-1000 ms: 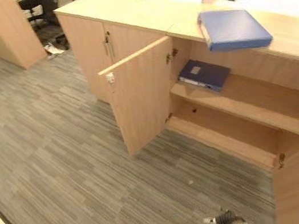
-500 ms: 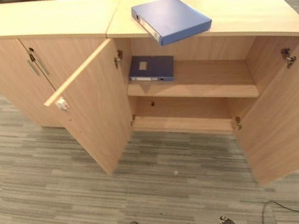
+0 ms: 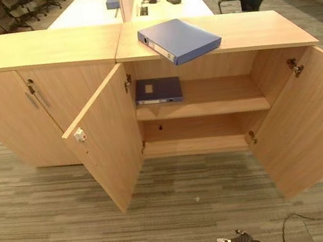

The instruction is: Put the empty folder in the office cabinet

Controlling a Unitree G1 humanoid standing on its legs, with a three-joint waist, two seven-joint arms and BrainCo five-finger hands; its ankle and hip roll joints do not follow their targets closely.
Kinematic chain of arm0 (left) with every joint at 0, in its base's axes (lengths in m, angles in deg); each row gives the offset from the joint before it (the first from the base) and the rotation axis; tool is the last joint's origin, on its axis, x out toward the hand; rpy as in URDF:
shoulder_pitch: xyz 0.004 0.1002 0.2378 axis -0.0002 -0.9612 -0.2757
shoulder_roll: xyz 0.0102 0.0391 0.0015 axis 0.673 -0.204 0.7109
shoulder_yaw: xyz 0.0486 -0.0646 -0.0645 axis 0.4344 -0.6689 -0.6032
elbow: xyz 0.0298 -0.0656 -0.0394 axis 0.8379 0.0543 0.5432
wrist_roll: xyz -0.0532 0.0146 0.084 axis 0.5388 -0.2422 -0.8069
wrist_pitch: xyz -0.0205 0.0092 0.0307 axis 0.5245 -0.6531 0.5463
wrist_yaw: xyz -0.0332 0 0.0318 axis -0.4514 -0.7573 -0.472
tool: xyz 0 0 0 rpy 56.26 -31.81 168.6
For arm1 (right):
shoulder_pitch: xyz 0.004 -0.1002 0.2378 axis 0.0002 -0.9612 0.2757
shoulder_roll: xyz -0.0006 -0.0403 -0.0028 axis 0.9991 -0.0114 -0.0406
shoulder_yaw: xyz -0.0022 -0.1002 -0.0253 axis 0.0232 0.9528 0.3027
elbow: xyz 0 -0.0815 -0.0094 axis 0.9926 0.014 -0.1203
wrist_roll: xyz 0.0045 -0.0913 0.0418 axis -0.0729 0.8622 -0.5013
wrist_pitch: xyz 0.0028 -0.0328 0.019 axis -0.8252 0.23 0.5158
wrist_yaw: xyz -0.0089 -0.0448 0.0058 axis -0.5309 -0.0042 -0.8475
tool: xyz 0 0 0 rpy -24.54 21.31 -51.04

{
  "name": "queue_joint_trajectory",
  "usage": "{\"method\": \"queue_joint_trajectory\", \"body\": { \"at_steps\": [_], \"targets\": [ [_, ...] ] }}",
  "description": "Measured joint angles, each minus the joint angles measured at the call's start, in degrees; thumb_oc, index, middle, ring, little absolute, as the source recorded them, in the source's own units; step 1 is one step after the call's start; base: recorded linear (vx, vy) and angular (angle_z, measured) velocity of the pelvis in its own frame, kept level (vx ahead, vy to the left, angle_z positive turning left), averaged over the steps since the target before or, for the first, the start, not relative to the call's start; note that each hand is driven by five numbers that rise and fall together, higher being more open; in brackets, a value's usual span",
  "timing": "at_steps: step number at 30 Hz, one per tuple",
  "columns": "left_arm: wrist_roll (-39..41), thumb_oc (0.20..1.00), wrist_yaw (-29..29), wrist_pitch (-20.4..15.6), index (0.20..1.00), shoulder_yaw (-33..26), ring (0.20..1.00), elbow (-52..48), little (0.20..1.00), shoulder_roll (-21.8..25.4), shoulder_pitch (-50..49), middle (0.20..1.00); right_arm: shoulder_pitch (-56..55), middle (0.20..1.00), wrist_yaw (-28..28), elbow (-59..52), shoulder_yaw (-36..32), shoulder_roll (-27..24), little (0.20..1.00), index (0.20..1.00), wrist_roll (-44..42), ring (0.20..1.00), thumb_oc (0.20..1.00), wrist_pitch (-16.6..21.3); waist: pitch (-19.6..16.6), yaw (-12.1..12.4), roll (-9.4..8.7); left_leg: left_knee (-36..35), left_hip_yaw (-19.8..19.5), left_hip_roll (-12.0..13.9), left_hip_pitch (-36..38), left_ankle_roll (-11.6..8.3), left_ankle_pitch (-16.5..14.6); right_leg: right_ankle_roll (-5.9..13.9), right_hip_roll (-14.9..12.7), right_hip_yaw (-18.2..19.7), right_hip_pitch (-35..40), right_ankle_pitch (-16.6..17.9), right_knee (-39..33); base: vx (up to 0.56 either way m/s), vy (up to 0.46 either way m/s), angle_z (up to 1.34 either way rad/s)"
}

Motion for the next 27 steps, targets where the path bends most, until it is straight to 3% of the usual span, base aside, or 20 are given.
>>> {"method": "queue_joint_trajectory", "body": {
  "at_steps": [3,8,9,11,12,13,15,16,18,19,20,21,23,25,27],
  "targets": [
    [-0.09,1.000,0.86,-0.53,1.000,3.03,1.000,-3.23,1.000,0.11,4.78,1.000,1.37,1.000,-0.01,-0.30,0.22,0.10,1.000,1.000,0.07,1.000,1.000,-0.19,2.05,-0.91,-1.38,0.13,-0.12,0.40,-0.34,-0.32,0.54,0.11,3.91,-7.17,-0.21,-0.61,-7.50,0.08,-0.111,0.03],
    [-2.17,1.000,4.17,-1.88,1.000,7.87,1.000,-15.06,1.000,0.95,4.51,1.000,2.03,1.000,-0.51,-0.39,0.47,-0.01,1.000,1.000,1.17,1.000,1.000,-0.34,1.86,-1.52,-1.96,-0.10,-0.42,0.93,0.15,-2.24,0.07,-0.33,4.66,-12.62,1.81,-0.34,-16.67,0.21,-0.128,0.11],
    [-2.96,1.000,5.00,-1.30,1.000,8.02,1.000,-17.81,1.000,1.11,4.56,1.000,2.47,1.000,-0.56,-0.46,0.43,-0.28,1.000,1.000,2.42,1.000,1.000,-0.41,1.59,-1.72,-1.92,-0.27,-0.51,1.58,0.68,-3.14,-0.12,-2.06,5.81,-13.05,3.24,-1.69,-18.06,0.39,-0.206,-0.02],
    [-3.16,1.000,6.31,-1.13,1.000,8.71,1.000,-23.54,1.000,1.61,2.12,1.000,2.30,1.000,-0.72,-0.43,0.51,-0.85,1.000,1.000,2.77,1.000,1.000,-0.43,-0.60,-1.84,0.05,-0.08,-0.84,3.75,0.76,-5.27,-1.14,-4.89,9.27,-13.81,4.08,-3.72,-19.81,0.29,-0.175,-0.04],
    [-3.17,1.000,6.59,-1.25,1.000,9.35,1.000,-25.19,1.000,2.36,1.88,1.000,2.12,1.000,-0.94,-0.51,0.54,-0.79,1.000,1.000,2.77,1.000,1.000,-0.38,-1.24,-1.93,0.08,0.38,-0.97,4.17,0.76,-5.57,-1.14,-7.06,10.12,-13.60,4.21,-4.29,-20.86,0.29,-0.225,-0.07],
    [-3.18,1.000,7.16,-1.45,1.000,9.70,1.000,-25.17,1.000,2.78,1.92,1.000,1.91,1.000,-1.04,-0.47,0.62,-0.99,1.000,1.000,2.77,1.000,1.000,-0.36,-2.60,-1.85,0.50,1.24,-1.50,5.20,0.75,-6.00,-1.28,-10.84,11.59,-13.59,5.20,-4.04,-21.63,0.30,-0.229,-0.06],
    [-3.16,1.000,7.51,-1.26,1.000,10.01,1.000,-27.01,1.000,3.39,1.72,1.000,1.83,1.000,-1.25,-0.51,0.81,-1.54,1.000,1.000,2.78,1.000,1.000,-0.42,-4.03,-2.43,1.17,2.35,-1.69,7.34,1.05,-8.21,-3.25,-11.99,13.30,-13.92,5.89,-6.59,-21.01,0.19,-0.147,-0.01],
    [-3.16,1.000,7.51,-1.50,1.000,9.85,1.000,-26.75,1.000,3.55,1.72,1.000,1.83,1.000,-1.30,-0.59,0.89,-1.45,1.000,1.000,2.79,1.000,1.000,-0.34,-4.65,-2.26,0.64,3.01,-1.76,7.44,0.66,-8.20,-3.23,-13.66,13.54,-13.85,5.96,-6.79,-20.92,0.27,-0.255,-0.02],
    [-3.09,1.000,7.79,-1.26,1.000,9.96,1.000,-27.18,1.000,3.49,2.58,1.000,1.96,1.000,-1.44,-0.65,1.06,-2.17,1.000,1.000,2.84,1.000,1.000,-0.30,-5.99,-2.95,0.75,4.20,-1.99,9.62,0.07,-9.34,-4.68,-13.63,14.46,-14.21,5.97,-9.14,-18.99,0.22,-0.250,0.08],
    [-3.09,1.000,8.02,-1.16,1.000,9.96,1.000,-27.86,1.000,3.65,2.66,1.000,1.99,1.000,-1.63,-0.54,1.94,-2.50,1.000,1.000,2.88,1.000,1.000,-0.34,-6.15,-3.41,0.92,5.25,-2.20,10.79,-0.62,-10.40,-6.93,-12.86,14.30,-14.00,5.65,-10.55,-16.92,0.14,-0.296,0.20],
    [-3.05,1.000,8.37,-1.16,1.000,10.01,1.000,-28.02,1.000,4.54,2.59,1.000,1.22,1.000,-1.96,-0.72,2.64,-2.16,1.000,1.000,3.64,1.000,1.000,-0.37,-6.79,-3.41,-0.61,9.61,-2.00,11.17,-2.11,-10.78,-6.86,-14.10,14.32,-13.87,5.64,-12.28,-16.70,0.12,-0.301,0.29],
    [-2.98,1.000,8.50,-1.00,1.000,10.09,1.000,-28.05,1.000,5.19,2.93,1.000,1.13,1.000,-2.30,-0.74,2.59,-1.94,1.000,1.000,4.48,1.000,1.000,-0.36,-6.85,-3.56,-1.44,16.89,-0.99,12.47,-4.92,-11.99,-7.83,-14.00,14.81,-14.21,6.03,-13.46,-17.28,0.11,-0.292,0.19],
    [-2.95,1.000,8.61,-0.86,1.000,10.09,1.000,-28.88,1.000,6.73,2.56,1.000,1.19,1.000,-2.39,-0.74,2.62,-1.30,1.000,1.000,4.49,1.000,1.000,-0.34,-6.47,-2.97,-3.13,35.13,2.62,17.12,-13.04,-12.03,-6.89,-15.20,16.79,-13.96,7.57,-13.08,-20.45,0.06,-0.153,-0.13],
    [-1.86,1.000,9.00,-0.69,1.000,9.93,1.000,-30.60,1.000,6.72,0.23,1.000,0.86,1.000,-2.12,-0.32,3.01,-1.81,1.000,1.000,4.44,1.000,1.000,-0.30,-6.06,-1.40,-1.22,52.18,0.37,22.75,-19.10,-15.13,-2.52,-16.03,21.20,-12.73,10.85,-13.30,-23.75,0.09,-0.137,-0.54],
    [-0.74,1.000,9.13,-0.67,1.000,9.76,1.000,-30.89,1.000,6.40,-0.19,1.000,0.74,1.000,-2.20,-0.16,3.13,-1.85,1.000,1.000,4.47,1.000,1.000,-0.37,-5.14,-1.11,-0.29,55.86,1.99,23.88,-23.28,-15.77,-2.04,-16.68,21.99,-11.53,11.22,-13.92,-24.76,0.07,-0.049,-0.31]
  ]
}}
